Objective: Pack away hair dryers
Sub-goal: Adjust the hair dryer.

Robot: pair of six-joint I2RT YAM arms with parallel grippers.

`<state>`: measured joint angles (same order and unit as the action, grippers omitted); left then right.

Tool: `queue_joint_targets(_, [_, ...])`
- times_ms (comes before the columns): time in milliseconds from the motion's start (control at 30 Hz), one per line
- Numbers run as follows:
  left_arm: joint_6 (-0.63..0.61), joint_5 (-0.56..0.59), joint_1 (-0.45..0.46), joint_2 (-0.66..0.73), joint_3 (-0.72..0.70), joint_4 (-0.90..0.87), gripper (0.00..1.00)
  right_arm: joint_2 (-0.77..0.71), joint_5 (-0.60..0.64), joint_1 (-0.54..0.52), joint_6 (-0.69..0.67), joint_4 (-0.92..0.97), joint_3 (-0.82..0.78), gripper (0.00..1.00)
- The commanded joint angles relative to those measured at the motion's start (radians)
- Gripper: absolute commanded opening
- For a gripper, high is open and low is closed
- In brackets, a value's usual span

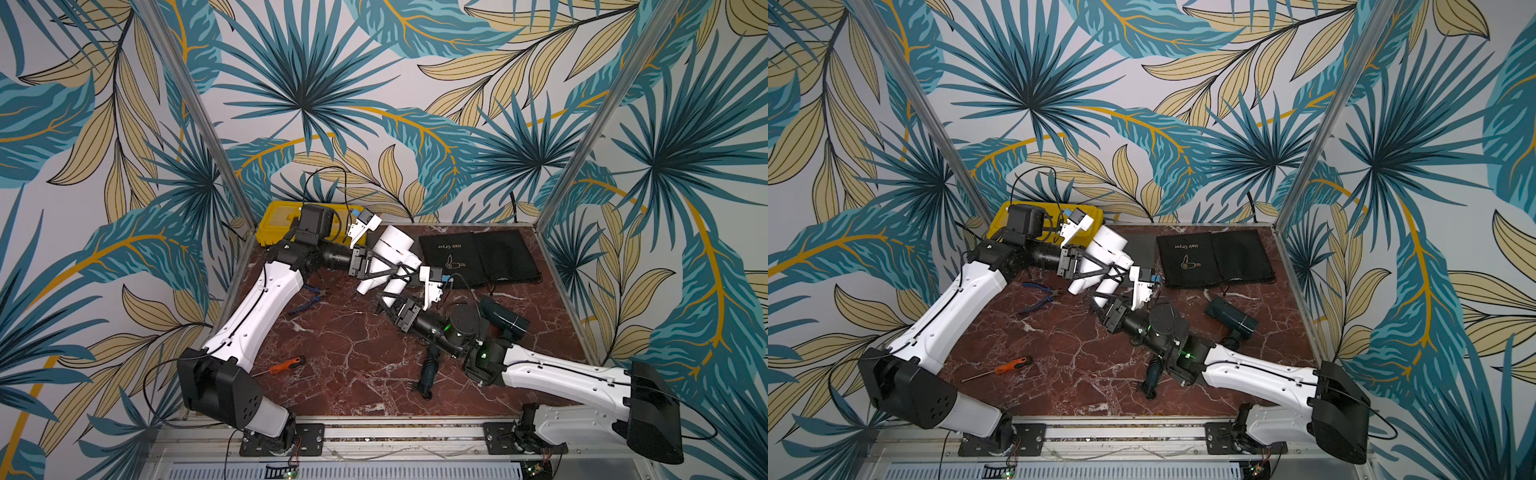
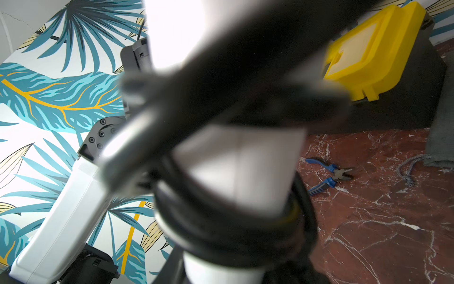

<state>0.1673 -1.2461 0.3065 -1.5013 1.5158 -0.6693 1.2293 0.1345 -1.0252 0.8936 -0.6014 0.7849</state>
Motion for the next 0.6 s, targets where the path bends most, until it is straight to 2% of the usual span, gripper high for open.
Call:
queue_joint_targets(0, [-0.023,-0.021,-0.005,0.050,-0.020,0.005,0.59,-0.056,0.084,0.008,-0.036,0.010,-0.008,0.07])
queue_joint_targets(33, [-0.024,-0.007,-0.005,0.051,-0.019,0.005,0.70,-0.065,0.090,0.008,-0.039,0.037,-0.003,0.06])
queue_joint_targets(67, [-0.025,0.004,-0.007,0.051,-0.017,0.005,0.76,-0.075,0.103,0.009,-0.043,0.061,-0.001,0.04])
queue_joint_targets(233, [-0.025,0.050,-0.009,0.047,-0.001,0.005,0.99,-0.125,0.154,0.008,-0.056,0.143,-0.006,0.00])
queue_joint_targets(367, [-0.027,0.137,-0.016,0.041,0.030,0.002,0.99,-0.155,0.212,0.008,-0.062,0.246,0.011,0.00])
queue_joint_targets(433, [-0.077,0.272,-0.019,0.038,0.062,-0.030,1.00,-0.184,0.271,0.007,-0.072,0.368,0.035,0.00])
queue_joint_targets(567, [-0.271,0.591,-0.001,0.009,0.106,-0.095,0.99,-0.241,0.383,0.035,-0.069,0.715,0.128,0.00])
